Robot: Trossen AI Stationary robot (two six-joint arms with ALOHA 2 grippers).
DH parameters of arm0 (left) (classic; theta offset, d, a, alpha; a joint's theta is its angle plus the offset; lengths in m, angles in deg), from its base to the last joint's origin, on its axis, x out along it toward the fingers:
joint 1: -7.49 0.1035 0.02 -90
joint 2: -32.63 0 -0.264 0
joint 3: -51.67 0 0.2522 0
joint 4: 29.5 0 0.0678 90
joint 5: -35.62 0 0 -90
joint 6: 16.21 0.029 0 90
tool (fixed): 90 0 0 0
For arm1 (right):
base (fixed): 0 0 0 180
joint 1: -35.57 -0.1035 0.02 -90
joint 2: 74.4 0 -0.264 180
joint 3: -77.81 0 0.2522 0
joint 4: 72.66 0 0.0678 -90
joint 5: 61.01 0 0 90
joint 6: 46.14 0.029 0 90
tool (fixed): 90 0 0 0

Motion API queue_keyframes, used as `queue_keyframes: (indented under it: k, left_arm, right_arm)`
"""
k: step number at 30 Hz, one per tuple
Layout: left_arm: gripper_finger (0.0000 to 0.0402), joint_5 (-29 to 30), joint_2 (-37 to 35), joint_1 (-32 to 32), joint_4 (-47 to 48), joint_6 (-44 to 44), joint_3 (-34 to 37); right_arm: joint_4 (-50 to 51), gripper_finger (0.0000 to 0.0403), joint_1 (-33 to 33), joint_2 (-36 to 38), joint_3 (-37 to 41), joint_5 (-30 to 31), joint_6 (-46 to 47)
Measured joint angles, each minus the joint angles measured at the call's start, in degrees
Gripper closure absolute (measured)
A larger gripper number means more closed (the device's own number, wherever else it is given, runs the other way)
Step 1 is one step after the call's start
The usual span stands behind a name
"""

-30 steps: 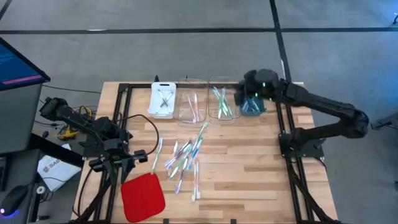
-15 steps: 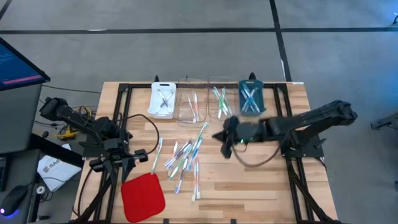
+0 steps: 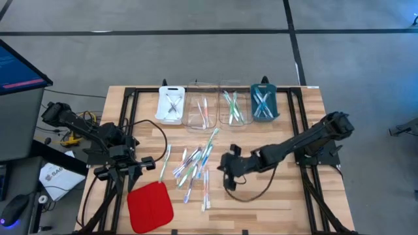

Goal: Pick & Place Toothbrushes
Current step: Put the orange toothbrush into the left transparent bin

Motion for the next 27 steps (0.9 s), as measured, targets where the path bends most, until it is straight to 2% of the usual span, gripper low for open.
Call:
queue_keyframes:
  k: [5,12,15,21,27]
  left_arm:
    - [0.0293,0.0,0.0,0.0,-0.04,0.0,0.0]
    - [0.0293,0.0,-0.02,0.0,-0.18,0.0,0.0]
    - [0.0293,0.25,-0.02,0.0,-0.23,-0.15,0.0]
    - [0.0293,0.87,-0.02,0.0,-0.26,-0.07,0.0]
    - [0.0293,1.32,-0.02,0.0,0.01,0.02,0.0]
  right_arm:
    - [-0.12,0.0403,-1.5,-3.42,-1.49,-4.07,-11.48]
    - [1.2,0.0403,-3.54,-9.49,-9.13,-7.18,-25.87]
    - [5.11,0.0403,-4.22,-12.31,-13.9,-7.17,-31.55]
    - [19.21,0.0403,-5.56,-19.05,-22.72,-6.94,-46.22]
    - [26.88,0.0403,-6.56,-25.8,-31.68,-6.94,-57.8]
